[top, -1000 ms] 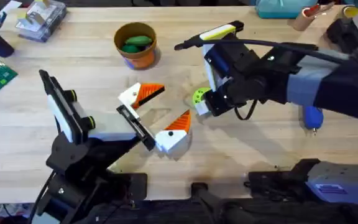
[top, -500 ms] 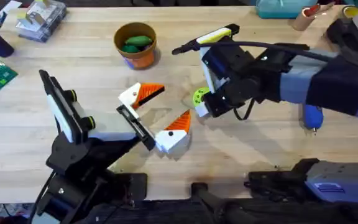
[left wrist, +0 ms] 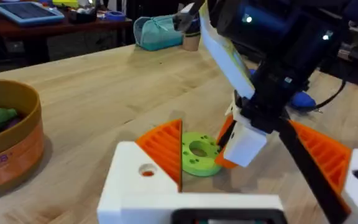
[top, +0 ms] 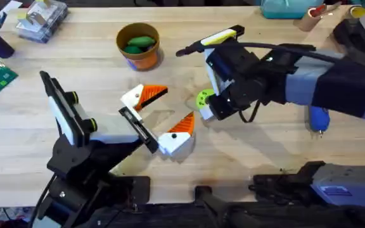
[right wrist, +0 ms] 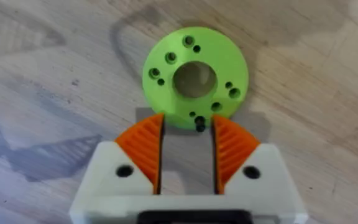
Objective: Pick up the gripper from the table and insert it into the empty holder that is missing its gripper. Then pick up a screw, insert it into the mounting hole, and use the screwdriver to tighten it. Finally, clean up the table by picking up the vegetable and placing it into the bucket.
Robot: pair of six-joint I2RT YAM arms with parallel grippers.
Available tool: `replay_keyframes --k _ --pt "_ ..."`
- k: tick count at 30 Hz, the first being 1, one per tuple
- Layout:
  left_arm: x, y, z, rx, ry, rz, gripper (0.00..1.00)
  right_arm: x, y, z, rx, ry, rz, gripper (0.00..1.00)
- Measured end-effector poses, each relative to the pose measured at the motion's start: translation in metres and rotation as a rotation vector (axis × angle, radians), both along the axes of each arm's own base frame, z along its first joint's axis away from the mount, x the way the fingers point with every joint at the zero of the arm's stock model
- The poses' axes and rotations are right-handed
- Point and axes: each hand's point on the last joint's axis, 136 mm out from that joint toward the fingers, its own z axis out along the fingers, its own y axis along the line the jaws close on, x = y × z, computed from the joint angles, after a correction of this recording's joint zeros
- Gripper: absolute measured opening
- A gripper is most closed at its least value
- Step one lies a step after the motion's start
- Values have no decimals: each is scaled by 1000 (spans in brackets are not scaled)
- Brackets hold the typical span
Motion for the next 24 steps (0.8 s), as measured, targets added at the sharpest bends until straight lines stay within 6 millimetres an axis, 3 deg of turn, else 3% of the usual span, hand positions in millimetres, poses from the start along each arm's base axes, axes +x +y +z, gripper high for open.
replay_keyframes --k 3,5,6,24 --pt "0 0 0 0 0 0 993 0 -1 0 -4 -2 5 260" --pt "0 0 0 0 0 0 993 0 -1 0 -5 -1 2 41" --pt "0 0 0 0 0 0 993 0 -1 0 -5 -1 2 15" --pt "0 0 0 0 1 0 993 0 -1 0 -5 -1 2 7"
